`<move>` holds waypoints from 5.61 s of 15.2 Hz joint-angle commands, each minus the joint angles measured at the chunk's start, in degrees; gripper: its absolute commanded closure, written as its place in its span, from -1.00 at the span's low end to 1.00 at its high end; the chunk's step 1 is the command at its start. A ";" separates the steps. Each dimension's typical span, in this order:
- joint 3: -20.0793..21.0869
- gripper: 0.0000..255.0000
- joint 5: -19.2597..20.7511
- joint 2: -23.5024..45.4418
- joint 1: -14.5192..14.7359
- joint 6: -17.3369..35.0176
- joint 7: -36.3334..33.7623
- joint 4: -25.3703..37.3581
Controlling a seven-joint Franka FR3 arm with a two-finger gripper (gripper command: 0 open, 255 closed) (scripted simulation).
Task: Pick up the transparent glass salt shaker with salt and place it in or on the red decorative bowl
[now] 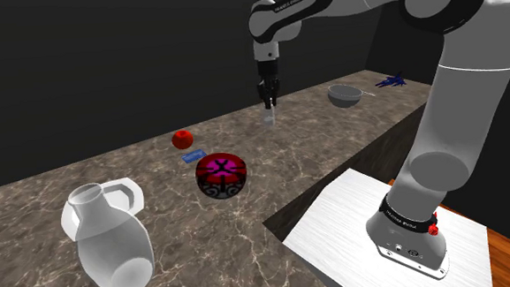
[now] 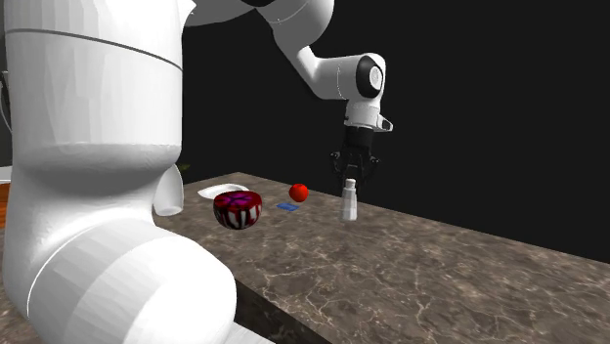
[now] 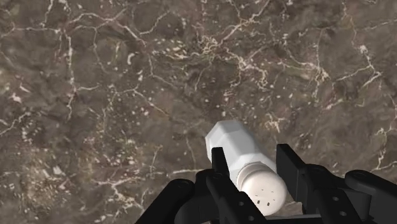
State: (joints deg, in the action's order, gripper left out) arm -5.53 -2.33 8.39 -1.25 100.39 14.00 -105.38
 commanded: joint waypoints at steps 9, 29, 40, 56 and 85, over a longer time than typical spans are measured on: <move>-0.06 1.00 0.18 -1.41 -0.04 -7.38 -0.22 5.95; 6.63 1.00 -2.34 -7.38 7.48 -13.60 -14.58 7.00; 13.93 1.00 -5.12 -6.42 14.89 -14.00 -29.32 9.94; 17.06 1.00 -5.77 -4.08 18.40 -5.98 -34.88 5.08; 16.76 -1.00 -5.37 -2.46 18.09 -6.68 -34.43 7.29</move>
State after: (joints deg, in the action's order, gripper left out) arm 11.24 -7.69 6.00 16.87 94.20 -20.41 -98.45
